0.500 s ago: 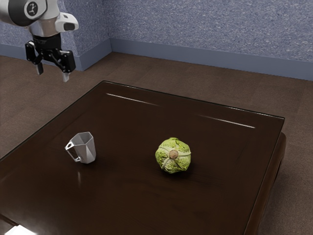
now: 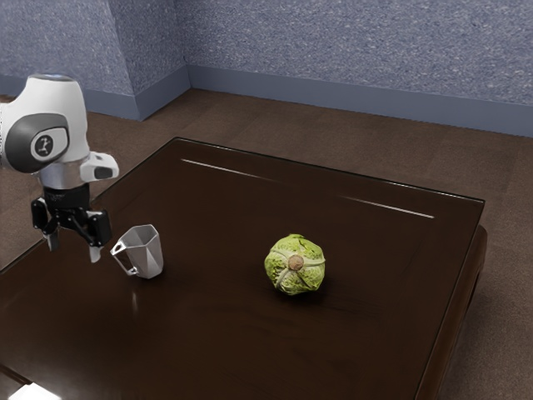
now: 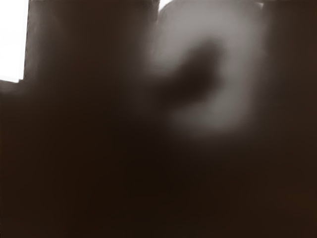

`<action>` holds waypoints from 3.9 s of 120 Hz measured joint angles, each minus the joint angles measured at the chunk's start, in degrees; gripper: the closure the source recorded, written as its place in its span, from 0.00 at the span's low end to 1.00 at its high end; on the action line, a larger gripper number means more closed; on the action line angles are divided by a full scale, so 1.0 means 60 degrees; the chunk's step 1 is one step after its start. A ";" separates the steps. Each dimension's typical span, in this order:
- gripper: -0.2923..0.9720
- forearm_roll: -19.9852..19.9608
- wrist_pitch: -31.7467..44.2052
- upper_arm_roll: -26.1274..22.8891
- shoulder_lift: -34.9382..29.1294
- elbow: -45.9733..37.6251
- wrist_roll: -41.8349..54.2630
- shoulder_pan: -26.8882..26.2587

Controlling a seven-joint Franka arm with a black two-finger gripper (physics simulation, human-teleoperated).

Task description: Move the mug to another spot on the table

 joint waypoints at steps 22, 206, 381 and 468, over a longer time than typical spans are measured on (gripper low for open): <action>0.23 -0.0117 0.1844 0.0030 0.0523 -0.0739 0.0940 0.0379; 0.23 -0.3016 0.6138 -0.0072 0.3375 -0.0097 0.8049 0.1408; 0.74 -0.3524 0.7183 -0.0076 0.3833 0.0085 0.9892 0.1395; 0.83 -0.7338 0.8557 -0.1786 0.3652 0.0071 0.9630 0.1031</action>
